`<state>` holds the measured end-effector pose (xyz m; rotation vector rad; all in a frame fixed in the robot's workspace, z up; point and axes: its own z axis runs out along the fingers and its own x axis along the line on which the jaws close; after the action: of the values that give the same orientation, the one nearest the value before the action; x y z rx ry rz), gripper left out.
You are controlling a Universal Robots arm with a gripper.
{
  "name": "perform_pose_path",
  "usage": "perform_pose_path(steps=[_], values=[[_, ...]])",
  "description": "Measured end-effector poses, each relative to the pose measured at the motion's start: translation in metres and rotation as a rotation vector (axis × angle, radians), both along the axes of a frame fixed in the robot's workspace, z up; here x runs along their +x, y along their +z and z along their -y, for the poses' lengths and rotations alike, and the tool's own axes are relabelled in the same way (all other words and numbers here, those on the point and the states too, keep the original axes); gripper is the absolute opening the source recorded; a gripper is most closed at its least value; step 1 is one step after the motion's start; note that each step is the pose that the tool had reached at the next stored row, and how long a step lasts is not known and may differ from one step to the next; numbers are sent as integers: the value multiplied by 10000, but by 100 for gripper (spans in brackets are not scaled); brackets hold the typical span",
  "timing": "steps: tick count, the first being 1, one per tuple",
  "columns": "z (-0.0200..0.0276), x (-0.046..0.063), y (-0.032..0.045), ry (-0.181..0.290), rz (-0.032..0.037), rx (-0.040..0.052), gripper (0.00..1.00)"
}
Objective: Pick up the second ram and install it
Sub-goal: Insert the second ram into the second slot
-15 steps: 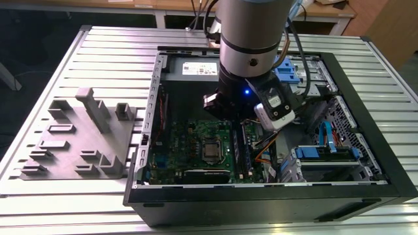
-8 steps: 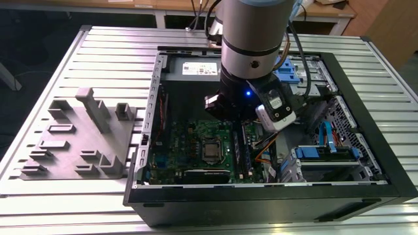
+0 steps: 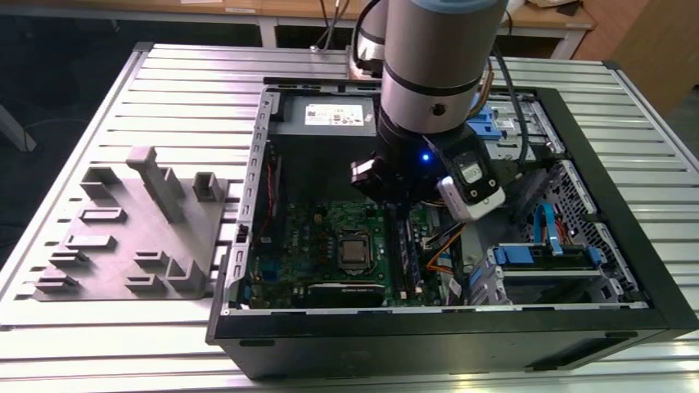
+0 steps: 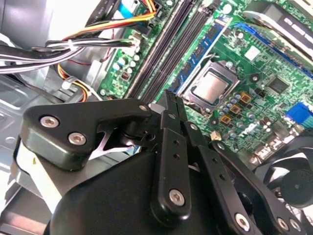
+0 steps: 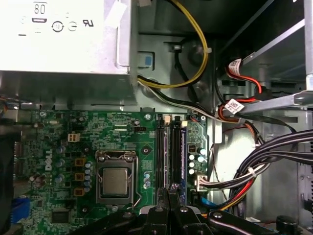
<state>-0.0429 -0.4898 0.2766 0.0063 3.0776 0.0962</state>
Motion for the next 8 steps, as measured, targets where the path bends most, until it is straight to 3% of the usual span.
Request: perform_pose_path(steps=[8], values=[[-1,82,-10,0,-10,-1,8]])
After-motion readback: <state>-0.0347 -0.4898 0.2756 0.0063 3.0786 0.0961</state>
